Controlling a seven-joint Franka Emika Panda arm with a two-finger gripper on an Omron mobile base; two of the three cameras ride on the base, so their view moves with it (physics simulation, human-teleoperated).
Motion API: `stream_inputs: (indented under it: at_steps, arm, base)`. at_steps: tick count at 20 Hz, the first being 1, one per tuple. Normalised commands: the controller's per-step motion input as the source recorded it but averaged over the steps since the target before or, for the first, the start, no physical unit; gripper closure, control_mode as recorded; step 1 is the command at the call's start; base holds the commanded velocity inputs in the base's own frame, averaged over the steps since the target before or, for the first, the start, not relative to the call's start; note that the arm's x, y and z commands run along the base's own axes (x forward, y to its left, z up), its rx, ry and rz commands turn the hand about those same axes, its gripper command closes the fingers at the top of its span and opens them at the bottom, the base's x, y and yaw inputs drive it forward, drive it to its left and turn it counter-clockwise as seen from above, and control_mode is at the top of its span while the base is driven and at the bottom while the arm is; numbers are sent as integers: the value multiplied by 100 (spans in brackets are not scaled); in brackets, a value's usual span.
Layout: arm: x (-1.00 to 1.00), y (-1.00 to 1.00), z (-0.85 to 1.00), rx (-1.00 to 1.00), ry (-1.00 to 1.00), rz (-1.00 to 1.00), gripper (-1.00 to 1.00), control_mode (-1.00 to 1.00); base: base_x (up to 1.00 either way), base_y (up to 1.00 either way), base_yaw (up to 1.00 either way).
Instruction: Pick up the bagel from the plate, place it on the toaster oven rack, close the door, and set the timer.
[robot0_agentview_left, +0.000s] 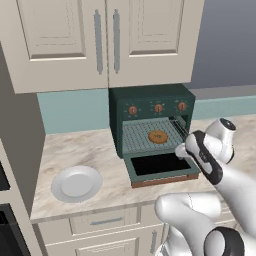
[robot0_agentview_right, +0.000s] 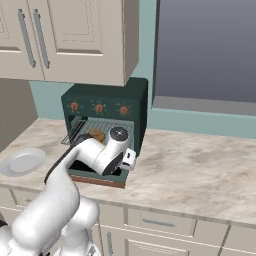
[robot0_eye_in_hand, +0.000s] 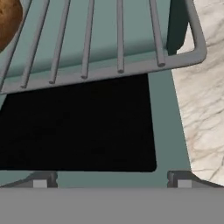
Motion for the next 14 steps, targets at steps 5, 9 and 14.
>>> stream_inputs:
  at_steps: [5,9,14]
  arm:
    - [58,0,-13,0,0,0,-100,-100]
    - [64,0,0,1,2,0,-100,-100]
    - [68,0,0,0,3,0,-100,-100]
  base:
    - [0,0,0]
    - [0,0,0]
    - [0,0,0]
